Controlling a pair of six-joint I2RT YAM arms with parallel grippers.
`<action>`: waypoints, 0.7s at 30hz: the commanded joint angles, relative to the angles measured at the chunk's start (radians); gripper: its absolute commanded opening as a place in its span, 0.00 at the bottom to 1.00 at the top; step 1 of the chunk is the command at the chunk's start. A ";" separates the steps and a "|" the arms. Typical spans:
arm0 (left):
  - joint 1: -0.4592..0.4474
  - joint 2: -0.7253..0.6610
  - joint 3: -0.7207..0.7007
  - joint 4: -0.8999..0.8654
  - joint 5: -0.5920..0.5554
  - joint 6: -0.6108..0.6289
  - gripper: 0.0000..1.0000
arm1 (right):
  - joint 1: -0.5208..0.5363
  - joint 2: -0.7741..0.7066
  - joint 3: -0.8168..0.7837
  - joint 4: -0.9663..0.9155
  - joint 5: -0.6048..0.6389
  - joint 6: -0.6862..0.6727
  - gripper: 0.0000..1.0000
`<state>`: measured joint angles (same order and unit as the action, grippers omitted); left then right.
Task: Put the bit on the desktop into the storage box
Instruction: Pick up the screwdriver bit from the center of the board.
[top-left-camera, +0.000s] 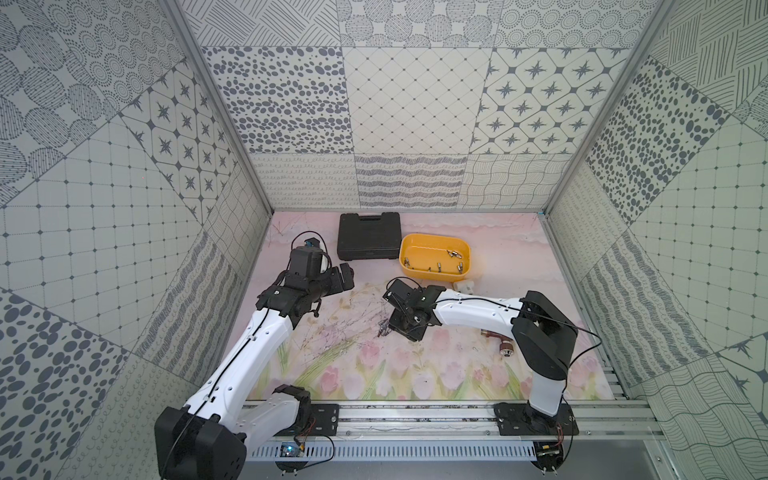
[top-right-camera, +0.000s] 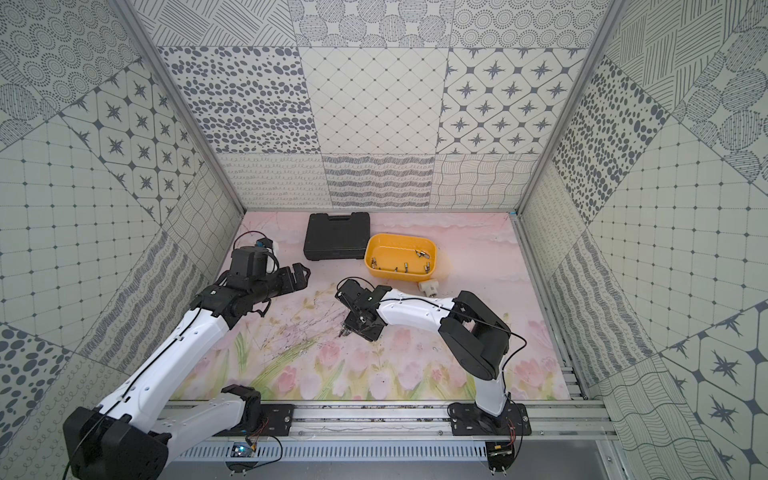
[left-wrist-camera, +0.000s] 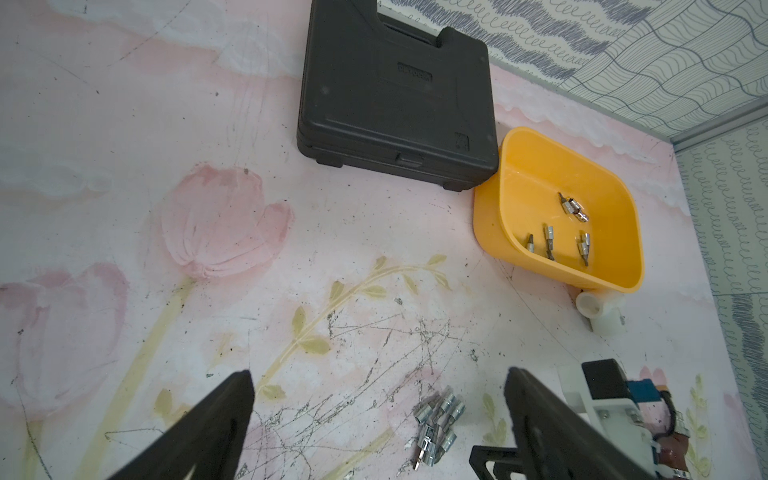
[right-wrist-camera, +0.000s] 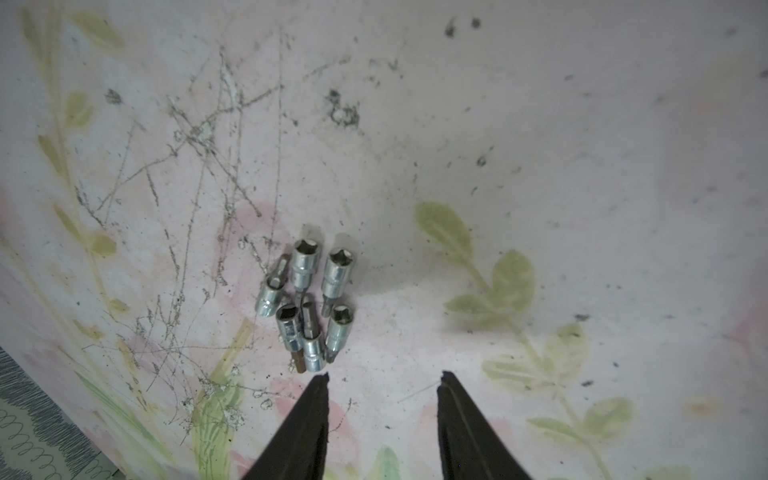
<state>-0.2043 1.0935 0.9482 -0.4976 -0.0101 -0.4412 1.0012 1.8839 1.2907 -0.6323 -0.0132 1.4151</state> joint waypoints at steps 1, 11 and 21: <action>0.004 0.005 0.002 0.044 0.026 -0.011 0.99 | 0.008 0.033 0.038 -0.009 -0.023 0.029 0.44; 0.006 0.010 0.010 0.043 0.034 -0.006 0.99 | 0.008 0.085 0.101 -0.058 -0.043 0.044 0.36; 0.006 -0.004 0.013 0.037 0.022 -0.001 0.99 | 0.008 0.140 0.156 -0.058 -0.065 0.057 0.32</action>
<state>-0.2001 1.0969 0.9489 -0.4976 -0.0013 -0.4450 1.0039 2.0064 1.4200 -0.6815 -0.0708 1.4578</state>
